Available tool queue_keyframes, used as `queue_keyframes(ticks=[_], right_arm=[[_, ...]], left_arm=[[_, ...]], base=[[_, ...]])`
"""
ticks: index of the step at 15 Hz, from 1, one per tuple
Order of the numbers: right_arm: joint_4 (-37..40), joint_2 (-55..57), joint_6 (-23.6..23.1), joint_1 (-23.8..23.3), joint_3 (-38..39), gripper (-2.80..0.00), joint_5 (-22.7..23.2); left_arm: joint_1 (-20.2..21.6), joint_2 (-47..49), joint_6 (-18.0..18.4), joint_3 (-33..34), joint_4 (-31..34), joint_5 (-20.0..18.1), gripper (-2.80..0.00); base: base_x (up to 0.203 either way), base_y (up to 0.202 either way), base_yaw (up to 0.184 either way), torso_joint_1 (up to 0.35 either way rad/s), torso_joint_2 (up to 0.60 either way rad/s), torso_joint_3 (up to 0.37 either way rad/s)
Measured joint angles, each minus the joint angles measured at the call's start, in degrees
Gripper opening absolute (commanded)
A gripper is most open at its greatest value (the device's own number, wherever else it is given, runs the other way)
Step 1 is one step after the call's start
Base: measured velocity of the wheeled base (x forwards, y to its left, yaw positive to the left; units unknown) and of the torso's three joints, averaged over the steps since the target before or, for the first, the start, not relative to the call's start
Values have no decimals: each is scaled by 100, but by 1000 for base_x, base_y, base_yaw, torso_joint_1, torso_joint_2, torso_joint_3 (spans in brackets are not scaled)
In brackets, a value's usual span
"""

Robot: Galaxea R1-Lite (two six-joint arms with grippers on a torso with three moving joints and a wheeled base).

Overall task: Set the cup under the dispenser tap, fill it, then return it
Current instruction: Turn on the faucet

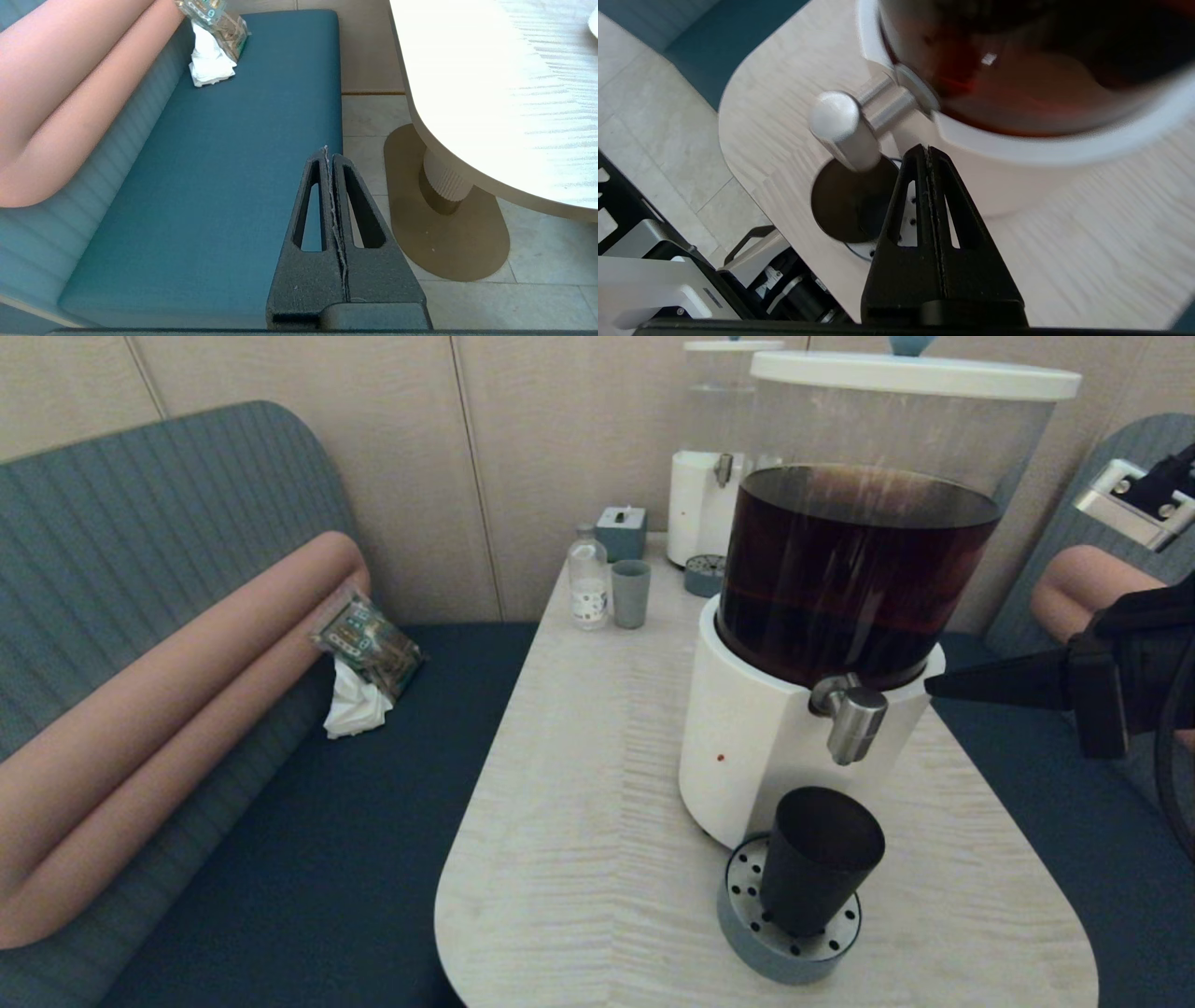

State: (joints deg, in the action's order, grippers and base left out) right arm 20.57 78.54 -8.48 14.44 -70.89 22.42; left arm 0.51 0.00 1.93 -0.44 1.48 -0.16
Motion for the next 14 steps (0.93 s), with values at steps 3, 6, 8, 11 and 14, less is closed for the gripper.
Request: queue_keyframes(ticks=[3,6,8,11,14], right_arm=[[-258,197,9,102,11,-280,34],[-346,325,11,108,0,-280,45],[-675,391,15,93,34,-280,40],[-917,459,20,98,123,-280,48],[-922,485,22,115,197,-280,157]], left_arm=[[0,0,0,0,1,0,-280],[0,0,-2,0,1,0,-280],[0,0,0,0,1,0,-280],[0,0,-2,0,1,-2,-280],[0,0,0,0,0,0,-280]], base=[[0,0,0,0,0,0],[0,0,0,0,0,0],[0,0,0,0,0,0],[0,0,0,0,0,0],[0,0,0,0,0,0]])
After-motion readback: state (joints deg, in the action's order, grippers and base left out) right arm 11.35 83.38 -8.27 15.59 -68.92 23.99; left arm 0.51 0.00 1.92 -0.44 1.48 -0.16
